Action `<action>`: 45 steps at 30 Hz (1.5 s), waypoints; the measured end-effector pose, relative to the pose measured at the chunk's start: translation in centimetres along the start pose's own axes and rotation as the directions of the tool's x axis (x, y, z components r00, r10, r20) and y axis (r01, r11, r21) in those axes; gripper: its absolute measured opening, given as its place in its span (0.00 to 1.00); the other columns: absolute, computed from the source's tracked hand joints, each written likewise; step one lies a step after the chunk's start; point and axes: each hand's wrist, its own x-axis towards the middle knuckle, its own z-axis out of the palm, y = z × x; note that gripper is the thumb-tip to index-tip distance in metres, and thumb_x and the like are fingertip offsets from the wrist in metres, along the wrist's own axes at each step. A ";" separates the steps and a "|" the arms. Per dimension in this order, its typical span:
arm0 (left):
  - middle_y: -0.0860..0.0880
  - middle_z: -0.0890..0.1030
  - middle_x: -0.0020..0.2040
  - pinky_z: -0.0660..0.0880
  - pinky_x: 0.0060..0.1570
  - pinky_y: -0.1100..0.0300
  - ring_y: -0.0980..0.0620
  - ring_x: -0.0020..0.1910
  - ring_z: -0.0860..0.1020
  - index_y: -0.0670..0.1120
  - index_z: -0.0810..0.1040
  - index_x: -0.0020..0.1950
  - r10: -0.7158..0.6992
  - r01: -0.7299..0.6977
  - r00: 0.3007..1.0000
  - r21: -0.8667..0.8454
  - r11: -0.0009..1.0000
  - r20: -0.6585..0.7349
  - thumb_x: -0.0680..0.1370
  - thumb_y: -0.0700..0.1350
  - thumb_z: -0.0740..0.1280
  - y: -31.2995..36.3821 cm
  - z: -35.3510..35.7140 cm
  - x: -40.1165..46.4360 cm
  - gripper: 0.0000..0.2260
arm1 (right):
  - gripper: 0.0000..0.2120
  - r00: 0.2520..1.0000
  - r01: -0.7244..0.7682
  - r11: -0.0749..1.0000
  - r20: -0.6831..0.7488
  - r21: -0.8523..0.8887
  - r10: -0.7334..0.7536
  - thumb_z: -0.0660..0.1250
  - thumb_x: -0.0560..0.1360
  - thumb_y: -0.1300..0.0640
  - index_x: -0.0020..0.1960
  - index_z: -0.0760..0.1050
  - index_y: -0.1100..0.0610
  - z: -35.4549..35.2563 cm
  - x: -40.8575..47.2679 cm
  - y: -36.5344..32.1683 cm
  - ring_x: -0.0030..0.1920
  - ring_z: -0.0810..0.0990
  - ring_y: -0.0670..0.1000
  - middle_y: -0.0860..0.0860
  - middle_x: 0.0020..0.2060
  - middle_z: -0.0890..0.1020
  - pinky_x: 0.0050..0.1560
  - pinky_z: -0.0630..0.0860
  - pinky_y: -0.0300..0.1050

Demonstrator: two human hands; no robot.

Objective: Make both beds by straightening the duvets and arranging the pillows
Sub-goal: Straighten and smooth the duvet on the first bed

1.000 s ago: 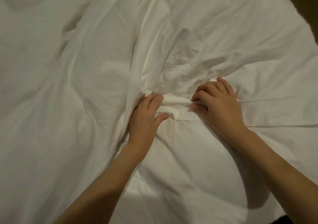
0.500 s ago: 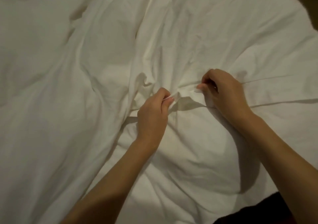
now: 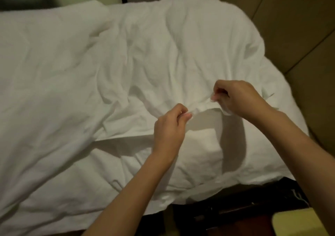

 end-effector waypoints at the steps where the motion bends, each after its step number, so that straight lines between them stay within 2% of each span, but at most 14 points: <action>1: 0.53 0.75 0.31 0.65 0.35 0.56 0.53 0.32 0.71 0.46 0.75 0.41 -0.004 0.004 1.000 0.014 1.000 0.003 0.78 0.46 0.67 1.3 0.8 -0.8 0.07 | 0.06 0.999 -0.028 1.000 0.015 -0.002 0.028 0.67 0.76 0.58 0.45 0.77 0.61 -1.0 -1.0 0.7 0.41 0.77 0.58 0.54 0.37 0.81 0.38 0.64 0.47; 4: 0.49 0.78 0.32 0.68 0.36 0.54 0.48 0.35 0.75 0.46 0.75 0.41 -0.027 0.026 0.999 0.042 0.999 0.024 0.78 0.46 0.67 5.0 3.1 -3.1 0.07 | 0.05 0.992 -0.106 0.994 0.064 -0.006 0.106 0.68 0.76 0.57 0.43 0.76 0.59 -3.7 -4.2 2.6 0.37 0.72 0.53 0.47 0.32 0.75 0.37 0.61 0.44; 7: 0.47 0.79 0.35 0.71 0.38 0.52 0.46 0.37 0.76 0.47 0.74 0.41 -0.033 0.031 0.997 0.032 0.999 0.065 0.78 0.47 0.65 8.6 5.1 -5.4 0.07 | 0.06 0.985 -0.154 0.988 0.078 -0.021 0.155 0.68 0.76 0.57 0.44 0.76 0.60 -6.7 -7.3 4.2 0.38 0.74 0.55 0.51 0.35 0.77 0.37 0.64 0.46; 11: 0.50 0.78 0.36 0.71 0.39 0.52 0.49 0.38 0.75 0.47 0.73 0.42 -0.038 0.033 0.994 0.042 0.999 0.104 0.80 0.48 0.63 11.0 7.6 -7.8 0.09 | 0.07 0.984 -0.158 0.987 0.076 -0.016 0.158 0.69 0.75 0.58 0.43 0.77 0.62 -8.5 -10.9 6.4 0.37 0.76 0.57 0.53 0.34 0.78 0.37 0.68 0.48; 16: 0.54 0.79 0.47 0.72 0.46 0.54 0.53 0.49 0.75 0.50 0.78 0.50 -0.043 0.008 0.978 0.169 0.986 0.202 0.80 0.53 0.62 6.2 8.6 -8.6 0.09 | 0.05 0.996 -0.081 0.992 0.022 -0.096 0.083 0.69 0.74 0.61 0.41 0.77 0.61 -3.6 -11.1 8.0 0.41 0.76 0.59 0.55 0.35 0.79 0.36 0.64 0.46; 19: 0.53 0.80 0.52 0.73 0.49 0.55 0.51 0.52 0.75 0.51 0.81 0.53 0.003 -0.028 0.991 0.191 0.981 0.134 0.75 0.59 0.59 3.0 7.3 -8.7 0.17 | 0.04 0.997 -0.063 0.989 -0.045 -0.136 0.057 0.71 0.73 0.59 0.44 0.78 0.60 -1.5 -10.9 7.7 0.43 0.76 0.58 0.54 0.39 0.80 0.41 0.63 0.46; 24: 0.51 0.76 0.56 0.67 0.51 0.62 0.52 0.53 0.72 0.51 0.77 0.58 0.100 -0.099 0.995 0.312 0.945 0.014 0.74 0.53 0.62 -2.7 2.9 -9.2 0.15 | 0.13 0.999 0.036 0.989 -0.020 -0.144 -0.040 0.72 0.72 0.52 0.54 0.80 0.55 2.8 -11.6 4.1 0.51 0.78 0.58 0.53 0.51 0.80 0.49 0.64 0.49; 27: 0.47 0.76 0.59 0.67 0.55 0.57 0.49 0.57 0.72 0.52 0.72 0.62 0.118 -0.116 0.993 0.391 0.913 0.019 0.72 0.49 0.68 -6.5 -0.4 -9.9 0.19 | 0.18 0.987 0.156 0.985 -0.025 -0.079 -0.159 0.68 0.72 0.45 0.57 0.79 0.55 6.8 -11.2 -0.1 0.54 0.78 0.58 0.54 0.54 0.79 0.53 0.70 0.53; 30: 0.46 0.75 0.63 0.67 0.60 0.54 0.49 0.61 0.72 0.50 0.74 0.65 0.050 -0.055 0.998 0.417 0.907 0.025 0.73 0.52 0.69 -10.6 -4.5 -10.7 0.21 | 0.23 0.947 0.311 0.944 -0.047 -0.107 -0.317 0.62 0.70 0.41 0.58 0.78 0.54 11.8 -10.5 -3.9 0.59 0.74 0.56 0.54 0.57 0.79 0.58 0.67 0.53; 32: 0.46 0.77 0.63 0.68 0.60 0.53 0.49 0.61 0.73 0.48 0.77 0.64 0.019 -0.038 0.999 0.408 0.912 0.051 0.73 0.57 0.65 -13.2 -7.0 -11.3 0.22 | 0.20 0.927 0.353 0.928 -0.091 -0.123 -0.364 0.64 0.70 0.43 0.56 0.79 0.53 14.7 -9.8 -5.5 0.61 0.71 0.55 0.54 0.58 0.79 0.63 0.63 0.55; 34: 0.46 0.78 0.61 0.70 0.59 0.52 0.47 0.59 0.75 0.47 0.80 0.60 0.020 -0.064 0.993 0.395 0.916 0.114 0.73 0.61 0.64 -15.2 -8.4 -11.9 0.23 | 0.13 0.923 0.308 0.941 -0.199 -0.137 -0.331 0.67 0.69 0.46 0.49 0.80 0.53 17.0 -9.1 -6.3 0.60 0.72 0.55 0.54 0.55 0.80 0.64 0.61 0.56; 37: 0.46 0.81 0.54 0.74 0.51 0.55 0.47 0.52 0.78 0.45 0.82 0.52 0.126 -0.178 0.981 0.426 0.887 0.148 0.73 0.57 0.65 -16.8 -8.7 -12.3 0.18 | 0.05 0.919 0.193 0.970 -0.319 -0.146 -0.231 0.71 0.70 0.51 0.40 0.79 0.52 19.1 -8.0 -6.5 0.56 0.71 0.53 0.52 0.47 0.80 0.61 0.59 0.52; 41: 0.48 0.79 0.43 0.67 0.37 0.60 0.51 0.39 0.75 0.43 0.80 0.44 0.202 -0.246 0.969 0.456 0.855 0.142 0.76 0.51 0.63 -17.0 -8.3 -11.8 0.12 | 0.12 0.919 0.222 0.962 -0.296 -0.162 -0.262 0.68 0.72 0.46 0.40 0.76 0.55 19.8 -7.5 -6.2 0.51 0.71 0.51 0.50 0.39 0.79 0.55 0.61 0.50; 45: 0.51 0.78 0.39 0.64 0.33 0.66 0.55 0.37 0.72 0.45 0.78 0.42 0.102 -0.152 0.985 0.410 0.899 0.142 0.77 0.51 0.61 -16.5 -8.2 -12.5 0.12 | 0.12 0.926 0.281 0.949 -0.219 -0.145 -0.308 0.66 0.71 0.48 0.39 0.74 0.58 17.8 -8.0 -7.1 0.41 0.71 0.52 0.52 0.32 0.77 0.50 0.60 0.47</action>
